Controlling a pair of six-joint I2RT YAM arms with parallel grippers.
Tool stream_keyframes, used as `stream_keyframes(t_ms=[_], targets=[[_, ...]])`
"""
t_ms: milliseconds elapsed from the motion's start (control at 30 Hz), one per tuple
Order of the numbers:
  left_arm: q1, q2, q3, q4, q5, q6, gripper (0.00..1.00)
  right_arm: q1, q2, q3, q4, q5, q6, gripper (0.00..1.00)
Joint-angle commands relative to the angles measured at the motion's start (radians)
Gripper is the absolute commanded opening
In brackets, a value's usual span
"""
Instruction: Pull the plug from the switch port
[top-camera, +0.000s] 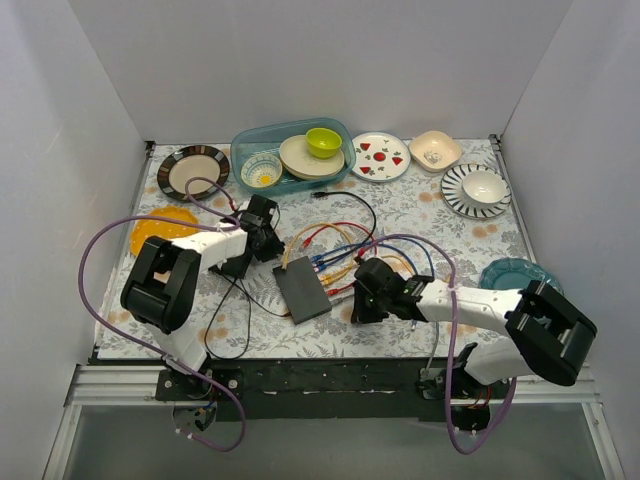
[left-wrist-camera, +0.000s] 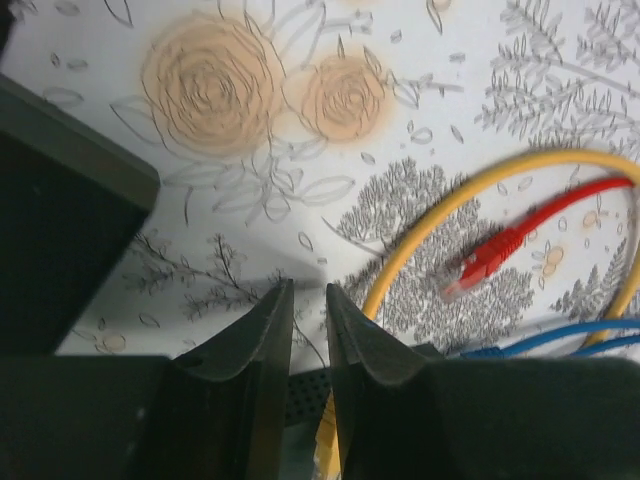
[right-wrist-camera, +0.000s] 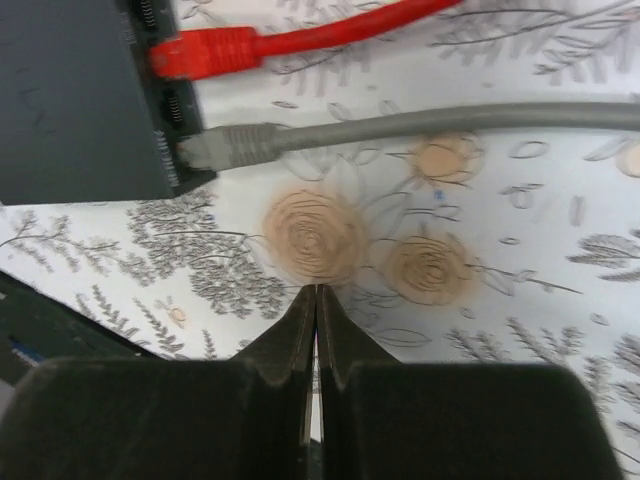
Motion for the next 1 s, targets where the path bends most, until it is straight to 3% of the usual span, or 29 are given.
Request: stream_keyframes(t_ms=[0, 133, 267, 333, 467, 733, 967], targets=[[0.036, 0.044, 0.02, 0.035, 0.03, 0.022, 0.2, 0.065, 0.04, 0.049, 0.151, -0.091, 0.044, 0.08], [0.039, 0.079, 0.032, 0.056, 0.116, 0.042, 0.17, 0.086, 0.135, 0.092, 0.171, -0.131, 0.074, 0.08], [0.039, 0.053, -0.033, 0.136, 0.316, 0.057, 0.16, 0.079, 0.218, 0.127, 0.176, -0.127, 0.084, 0.08], [0.039, 0.039, -0.072, 0.203, 0.445, 0.051, 0.16, 0.062, 0.235, 0.149, 0.165, -0.122, 0.082, 0.08], [0.038, -0.001, -0.158, 0.303, 0.57, 0.028, 0.16, -0.03, 0.267, 0.161, 0.147, -0.119, 0.074, 0.08], [0.015, -0.062, -0.242, 0.326, 0.607, 0.02, 0.16, -0.197, 0.344, 0.267, 0.089, -0.125, -0.054, 0.11], [0.01, -0.038, -0.216, 0.334, 0.604, 0.003, 0.17, -0.27, 0.508, 0.5, 0.01, -0.15, -0.136, 0.12]])
